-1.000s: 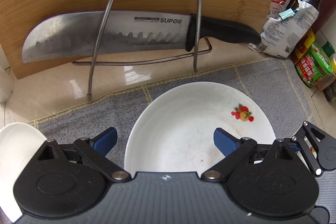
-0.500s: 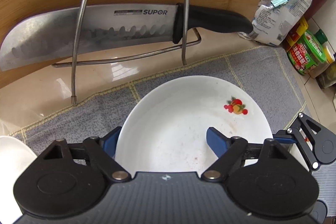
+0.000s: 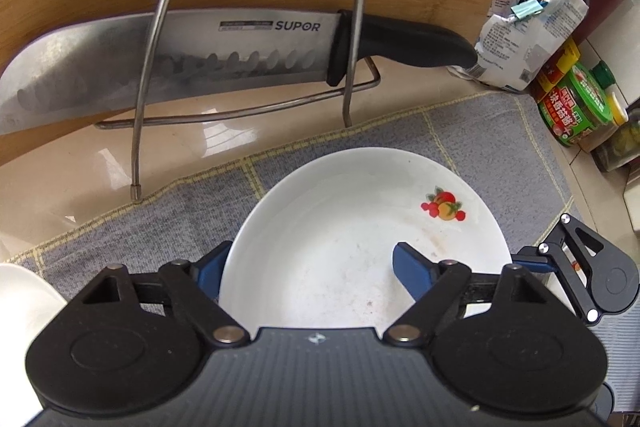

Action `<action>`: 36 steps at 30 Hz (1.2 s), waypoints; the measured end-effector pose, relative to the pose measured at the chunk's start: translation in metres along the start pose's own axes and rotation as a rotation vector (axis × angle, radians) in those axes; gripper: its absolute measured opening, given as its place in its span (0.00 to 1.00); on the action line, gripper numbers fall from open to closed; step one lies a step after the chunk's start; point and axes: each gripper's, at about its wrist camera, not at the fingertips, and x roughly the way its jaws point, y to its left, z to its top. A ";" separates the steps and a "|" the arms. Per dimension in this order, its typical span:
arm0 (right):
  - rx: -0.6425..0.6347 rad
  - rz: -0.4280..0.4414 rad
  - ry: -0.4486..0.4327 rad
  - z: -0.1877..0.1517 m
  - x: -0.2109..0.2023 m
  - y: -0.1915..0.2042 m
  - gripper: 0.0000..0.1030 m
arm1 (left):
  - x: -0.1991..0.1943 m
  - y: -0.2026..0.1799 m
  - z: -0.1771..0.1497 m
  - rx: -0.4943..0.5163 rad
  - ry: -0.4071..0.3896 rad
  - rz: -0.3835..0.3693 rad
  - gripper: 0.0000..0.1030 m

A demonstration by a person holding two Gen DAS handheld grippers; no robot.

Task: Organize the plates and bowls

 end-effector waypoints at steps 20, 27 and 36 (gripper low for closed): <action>-0.029 -0.011 -0.033 0.000 -0.001 0.004 1.00 | 0.000 -0.004 0.000 0.059 -0.008 0.007 0.81; -0.042 -0.020 -0.038 0.000 -0.004 0.008 1.00 | -0.004 -0.004 -0.004 0.066 -0.016 0.010 0.81; -0.032 -0.017 -0.039 0.003 -0.009 0.009 1.00 | -0.014 -0.004 -0.005 0.070 -0.030 0.009 0.81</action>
